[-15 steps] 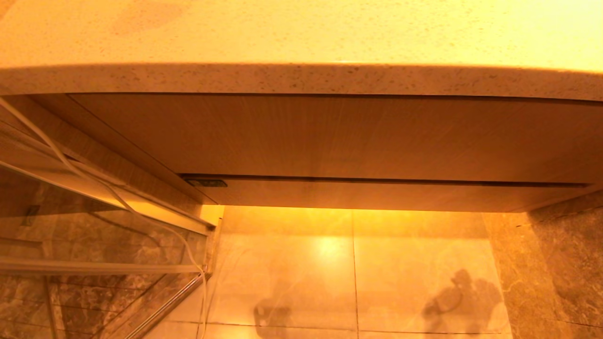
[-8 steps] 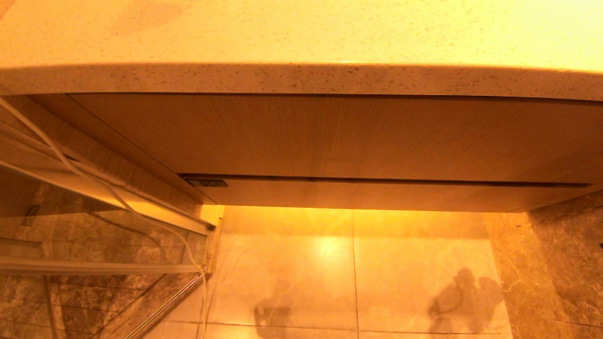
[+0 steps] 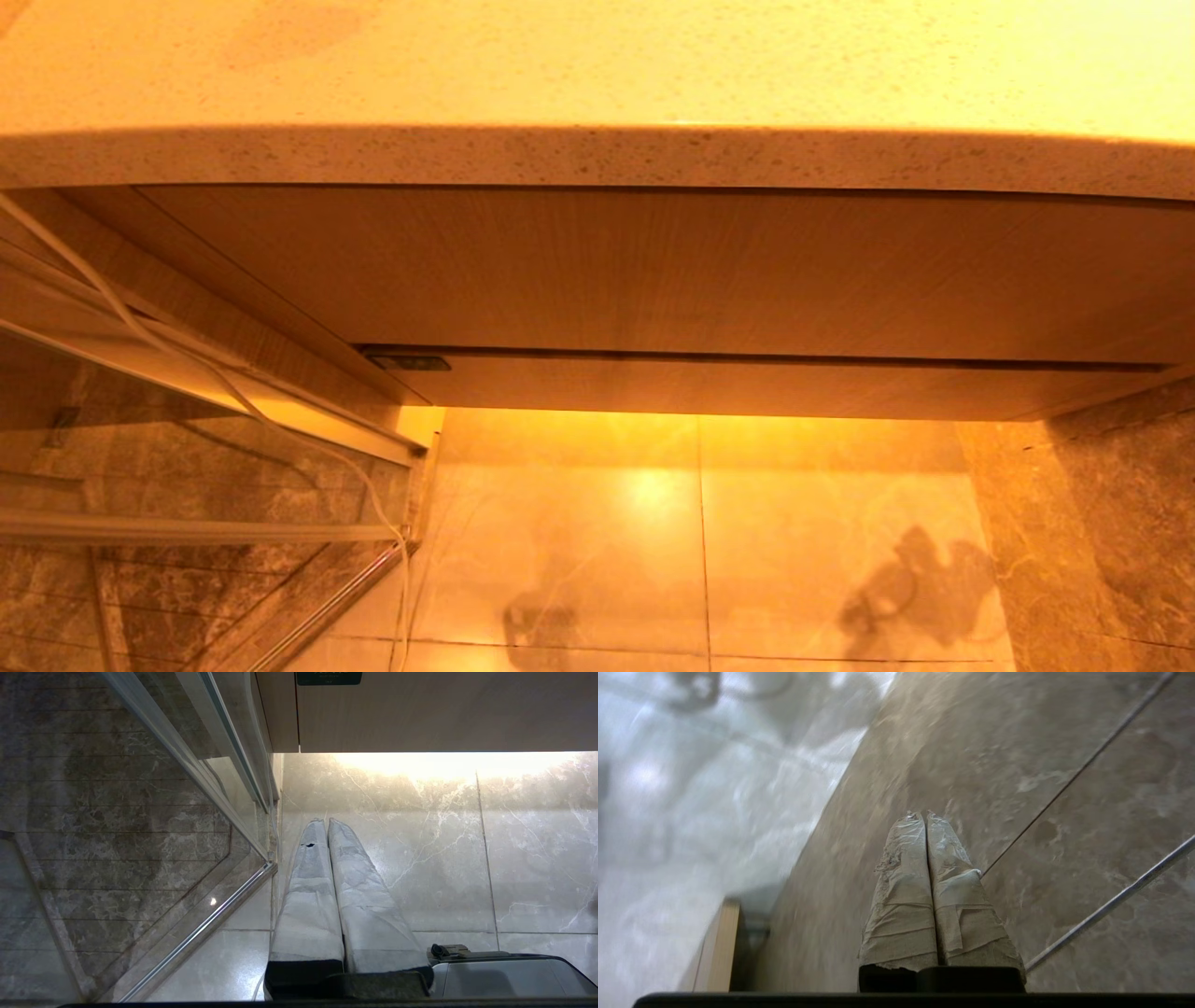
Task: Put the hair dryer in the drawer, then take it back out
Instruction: Pull open the drawer
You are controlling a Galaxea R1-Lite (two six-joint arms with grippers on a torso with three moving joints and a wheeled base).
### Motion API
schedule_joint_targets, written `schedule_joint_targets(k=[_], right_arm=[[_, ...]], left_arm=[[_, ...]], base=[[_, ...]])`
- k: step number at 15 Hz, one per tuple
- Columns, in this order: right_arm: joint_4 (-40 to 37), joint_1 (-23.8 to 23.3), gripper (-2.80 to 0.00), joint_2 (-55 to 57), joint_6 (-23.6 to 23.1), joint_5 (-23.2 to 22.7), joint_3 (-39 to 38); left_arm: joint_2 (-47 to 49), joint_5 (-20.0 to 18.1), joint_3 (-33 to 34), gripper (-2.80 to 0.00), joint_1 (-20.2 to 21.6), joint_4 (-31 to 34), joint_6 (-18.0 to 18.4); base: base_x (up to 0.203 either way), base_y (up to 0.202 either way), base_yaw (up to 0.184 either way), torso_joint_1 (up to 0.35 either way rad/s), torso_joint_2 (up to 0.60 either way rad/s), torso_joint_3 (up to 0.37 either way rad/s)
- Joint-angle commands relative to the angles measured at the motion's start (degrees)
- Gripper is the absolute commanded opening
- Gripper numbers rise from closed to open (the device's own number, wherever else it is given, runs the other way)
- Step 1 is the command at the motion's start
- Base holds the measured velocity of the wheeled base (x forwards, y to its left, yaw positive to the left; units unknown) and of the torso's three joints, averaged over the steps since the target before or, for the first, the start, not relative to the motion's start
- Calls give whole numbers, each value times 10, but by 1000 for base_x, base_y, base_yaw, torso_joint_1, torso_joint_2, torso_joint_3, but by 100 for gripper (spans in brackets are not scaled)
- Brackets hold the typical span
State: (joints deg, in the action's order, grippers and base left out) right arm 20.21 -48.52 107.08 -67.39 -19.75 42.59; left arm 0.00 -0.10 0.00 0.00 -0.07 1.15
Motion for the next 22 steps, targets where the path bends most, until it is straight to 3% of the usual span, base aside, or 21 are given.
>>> schedule_joint_targets(k=[1,6,11,14,18,22], right_arm=[[-93,6,-280,-46,-20,0,18],[-261,162,-280,-138,-21,-25,40],[-295,340,-280,-176,35,-54,37],[-299,390,-280,-184,20,-77,36],[-312,398,-280,-198,21,-60,32],[-343,398,-280,-244,219,68,14]], left_arm=[[0,0,1,-280,0,0,0],[0,0,1,-280,0,0,0],[0,0,1,-280,0,0,0],[0,0,1,-280,0,0,0],[0,0,1,-280,0,0,0],[0,0,1,-280,0,0,0]], base=[[0,0,0,0,0,0],[0,0,0,0,0,0],[0,0,0,0,0,0],[0,0,0,0,0,0],[0,0,0,0,0,0],[0,0,0,0,0,0]])
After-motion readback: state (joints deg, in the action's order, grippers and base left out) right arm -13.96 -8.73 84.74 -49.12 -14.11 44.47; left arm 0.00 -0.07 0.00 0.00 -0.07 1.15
